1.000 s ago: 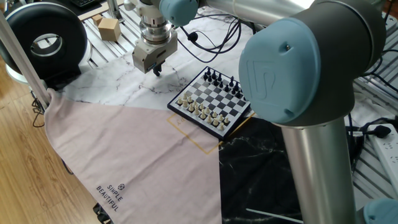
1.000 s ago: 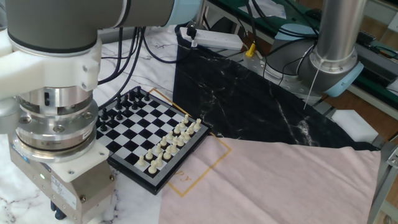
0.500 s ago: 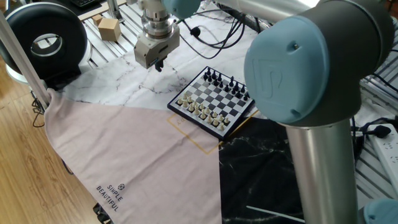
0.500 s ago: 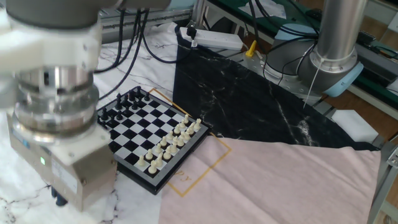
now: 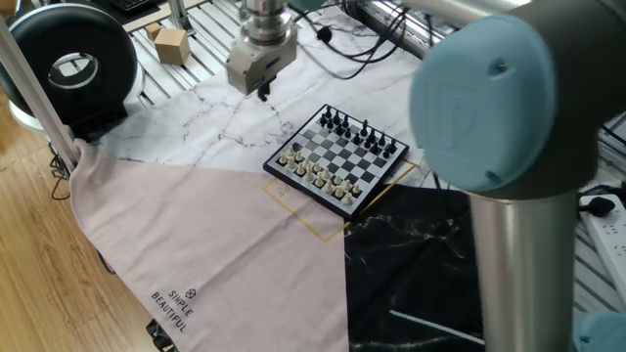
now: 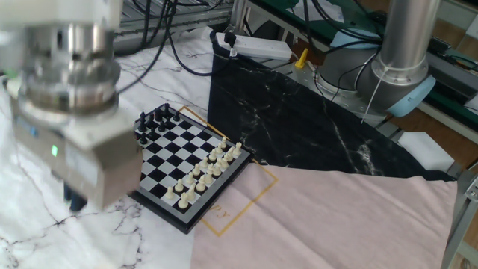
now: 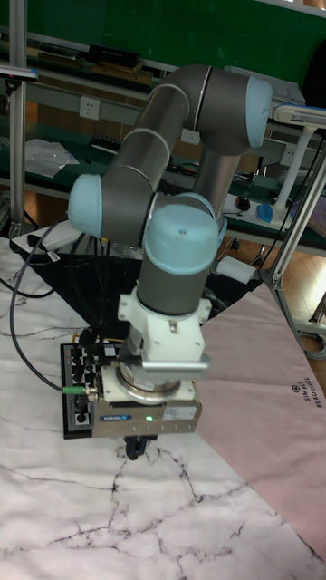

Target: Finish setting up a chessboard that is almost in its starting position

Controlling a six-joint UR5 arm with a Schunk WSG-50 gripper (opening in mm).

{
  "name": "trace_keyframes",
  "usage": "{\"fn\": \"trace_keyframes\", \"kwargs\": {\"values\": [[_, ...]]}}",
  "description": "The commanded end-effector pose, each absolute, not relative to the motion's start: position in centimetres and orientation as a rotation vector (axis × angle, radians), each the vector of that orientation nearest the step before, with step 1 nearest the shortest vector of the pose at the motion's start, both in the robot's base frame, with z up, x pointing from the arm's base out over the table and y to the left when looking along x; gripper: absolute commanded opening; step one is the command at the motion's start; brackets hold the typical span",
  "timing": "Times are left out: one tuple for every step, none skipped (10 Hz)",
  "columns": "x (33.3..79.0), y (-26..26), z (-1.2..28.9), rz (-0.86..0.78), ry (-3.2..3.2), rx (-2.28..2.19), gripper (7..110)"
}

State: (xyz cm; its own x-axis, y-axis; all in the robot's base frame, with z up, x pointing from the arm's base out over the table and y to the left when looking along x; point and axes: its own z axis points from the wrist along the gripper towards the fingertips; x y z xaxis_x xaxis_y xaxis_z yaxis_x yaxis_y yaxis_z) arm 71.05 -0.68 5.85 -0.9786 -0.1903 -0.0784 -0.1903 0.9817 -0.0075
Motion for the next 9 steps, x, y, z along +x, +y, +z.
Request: {"fn": "trace_keyframes", "kwargs": {"values": [[67.5, -3.8, 7.2, 0.007, 3.036, -0.345, 7], [66.4, -4.7, 7.1, 0.01, 3.029, -0.358, 7], [65.1, -5.5, 7.1, 0.01, 3.027, -0.375, 7], [64.1, -6.3, 6.9, -0.005, 3.026, -0.387, 7], [63.3, -7.1, 6.6, -0.015, 3.023, -0.403, 7], [62.4, -7.6, 6.2, -0.01, 3.027, -0.415, 7], [62.0, -7.8, 6.0, -0.008, 3.027, -0.418, 7], [62.2, -7.2, 6.1, 0.02, 3.024, -0.409, 7], [62.5, -6.6, 6.2, 0.039, 3.025, -0.399, 7]]}}
